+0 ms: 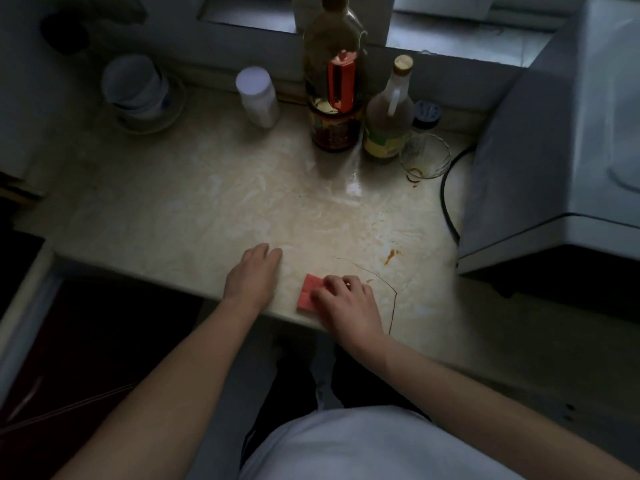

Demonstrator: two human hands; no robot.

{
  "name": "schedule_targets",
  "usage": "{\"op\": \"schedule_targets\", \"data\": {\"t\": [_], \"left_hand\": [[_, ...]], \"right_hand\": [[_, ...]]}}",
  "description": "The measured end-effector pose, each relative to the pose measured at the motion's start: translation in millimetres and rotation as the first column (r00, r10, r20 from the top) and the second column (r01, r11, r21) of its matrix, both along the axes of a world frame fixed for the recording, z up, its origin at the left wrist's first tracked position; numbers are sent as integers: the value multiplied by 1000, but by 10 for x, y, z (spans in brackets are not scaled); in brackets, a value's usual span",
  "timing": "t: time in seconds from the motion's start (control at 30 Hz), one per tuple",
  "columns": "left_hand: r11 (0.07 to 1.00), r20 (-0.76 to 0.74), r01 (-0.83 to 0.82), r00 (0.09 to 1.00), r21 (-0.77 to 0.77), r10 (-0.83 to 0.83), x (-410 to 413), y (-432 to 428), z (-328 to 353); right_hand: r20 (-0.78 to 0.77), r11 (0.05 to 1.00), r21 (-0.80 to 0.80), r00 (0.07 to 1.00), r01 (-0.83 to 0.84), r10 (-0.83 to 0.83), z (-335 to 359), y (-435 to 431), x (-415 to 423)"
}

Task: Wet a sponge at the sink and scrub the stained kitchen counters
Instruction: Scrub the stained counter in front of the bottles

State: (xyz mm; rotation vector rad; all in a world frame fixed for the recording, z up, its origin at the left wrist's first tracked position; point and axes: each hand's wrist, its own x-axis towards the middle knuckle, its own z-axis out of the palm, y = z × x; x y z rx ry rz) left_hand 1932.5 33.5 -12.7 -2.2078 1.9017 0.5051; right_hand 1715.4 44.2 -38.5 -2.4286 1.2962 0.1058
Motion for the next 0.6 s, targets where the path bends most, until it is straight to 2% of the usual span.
{"op": "schedule_targets", "data": {"t": [0.27, 0.6], "left_hand": [[994, 26, 66, 997, 88, -68, -297, -60, 1], [980, 33, 40, 998, 197, -47, -311, -295, 36]], "right_hand": [[-36, 999, -20, 999, -38, 37, 5, 94, -78], [-17, 989, -79, 992, 123, -125, -20, -425, -153]]}}
